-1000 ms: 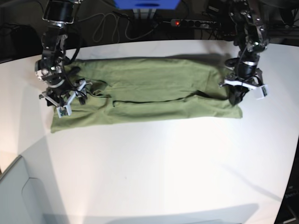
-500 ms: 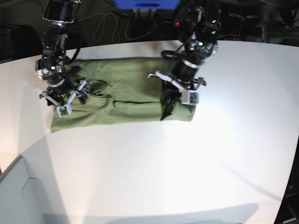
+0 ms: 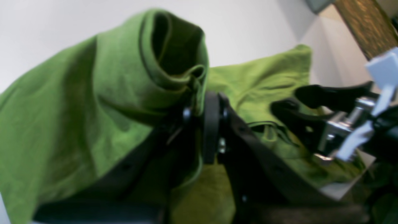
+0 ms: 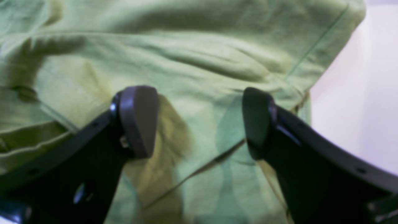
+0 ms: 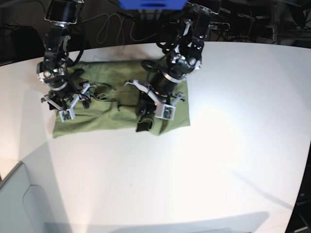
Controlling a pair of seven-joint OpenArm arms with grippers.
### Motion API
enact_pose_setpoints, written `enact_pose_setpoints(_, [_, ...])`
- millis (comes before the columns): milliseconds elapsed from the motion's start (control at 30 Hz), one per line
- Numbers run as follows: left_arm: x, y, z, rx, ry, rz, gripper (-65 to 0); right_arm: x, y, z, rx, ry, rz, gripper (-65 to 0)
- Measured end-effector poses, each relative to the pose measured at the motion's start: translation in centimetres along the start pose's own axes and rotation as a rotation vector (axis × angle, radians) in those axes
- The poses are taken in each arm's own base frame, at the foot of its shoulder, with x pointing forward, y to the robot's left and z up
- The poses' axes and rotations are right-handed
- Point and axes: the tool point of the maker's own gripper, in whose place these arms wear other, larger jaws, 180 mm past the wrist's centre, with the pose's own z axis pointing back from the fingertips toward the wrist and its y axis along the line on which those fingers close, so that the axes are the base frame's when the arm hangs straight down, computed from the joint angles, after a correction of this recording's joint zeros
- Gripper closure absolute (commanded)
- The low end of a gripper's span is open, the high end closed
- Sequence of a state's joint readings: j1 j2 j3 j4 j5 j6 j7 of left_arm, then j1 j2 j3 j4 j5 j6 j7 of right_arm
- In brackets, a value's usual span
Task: Fold the T-shirt properly
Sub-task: 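Carry the shirt end with the left gripper toward the right gripper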
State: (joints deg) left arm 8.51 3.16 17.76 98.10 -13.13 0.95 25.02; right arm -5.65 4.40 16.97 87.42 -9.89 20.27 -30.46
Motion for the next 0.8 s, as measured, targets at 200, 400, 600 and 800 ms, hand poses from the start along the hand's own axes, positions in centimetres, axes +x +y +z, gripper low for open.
enact_pose_setpoints(200, [-2.8, -1.3, -1.0, -0.037, 0.085, -0.013, 0.0, 0.1, 0.0, 0.0, 0.000, -0.001, 0.000, -38.2])
enact_pose_setpoints(400, [-2.8, -1.8, -1.5, -0.052, 0.081, -0.017, 0.0, 0.1, 0.0, 0.0, -0.001, 0.000, 0.001, -38.2])
enact_pose_setpoints(600, [-0.9, -2.4, -2.5, -0.065, 0.040, -0.019, 0.0, 0.1, 0.0, 0.0, -0.001, 0.000, 0.001, -38.2])
enact_pose_setpoints(800, [-2.2, -2.7, -3.0, -0.067, 0.082, 0.000, 0.0, 0.1, -0.1, 0.0, -0.001, 0.000, 0.001, -38.2])
